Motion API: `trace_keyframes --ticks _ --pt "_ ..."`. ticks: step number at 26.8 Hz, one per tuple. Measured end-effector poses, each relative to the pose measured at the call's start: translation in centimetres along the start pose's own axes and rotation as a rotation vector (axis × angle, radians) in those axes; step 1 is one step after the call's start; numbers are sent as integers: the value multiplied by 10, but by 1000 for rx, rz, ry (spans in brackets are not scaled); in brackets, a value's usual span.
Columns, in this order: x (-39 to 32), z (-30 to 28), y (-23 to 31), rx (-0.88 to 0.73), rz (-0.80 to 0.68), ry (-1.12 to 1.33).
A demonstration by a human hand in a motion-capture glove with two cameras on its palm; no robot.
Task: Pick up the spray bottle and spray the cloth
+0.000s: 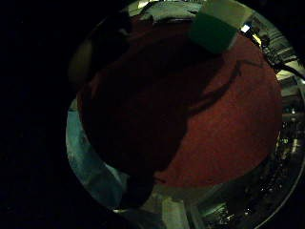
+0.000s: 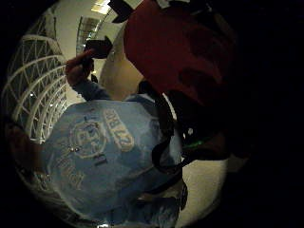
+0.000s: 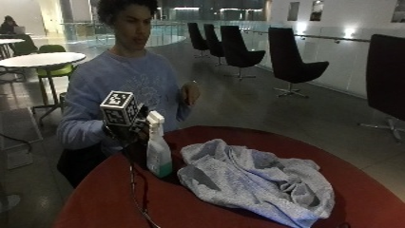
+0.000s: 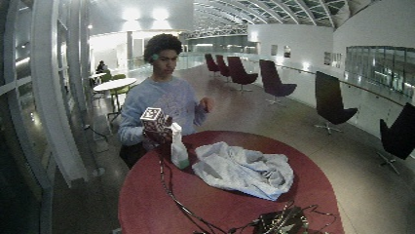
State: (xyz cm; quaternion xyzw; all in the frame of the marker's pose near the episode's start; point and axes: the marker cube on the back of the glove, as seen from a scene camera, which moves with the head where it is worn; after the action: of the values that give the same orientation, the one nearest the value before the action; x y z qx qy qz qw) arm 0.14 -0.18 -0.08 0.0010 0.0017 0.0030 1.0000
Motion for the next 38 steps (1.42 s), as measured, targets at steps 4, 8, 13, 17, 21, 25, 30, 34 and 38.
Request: trace_keyframes --ticks 4,8,13,17,21,25,30,34,38 --pt "3 -2 -1 2 5 4" --pt "7 -8 -4 8 1 10" --pt "6 -9 -5 9 -10 13" --pt "6 -9 -6 0 -9 11" --pt "3 -10 -4 9 -3 10" --pt "2 -15 -3 32 -8 13" --pt "6 -24 -2 68 -13 -10" --pt "5 -28 3 159 -26 -113" --pt "13 -37 6 268 -34 -251"
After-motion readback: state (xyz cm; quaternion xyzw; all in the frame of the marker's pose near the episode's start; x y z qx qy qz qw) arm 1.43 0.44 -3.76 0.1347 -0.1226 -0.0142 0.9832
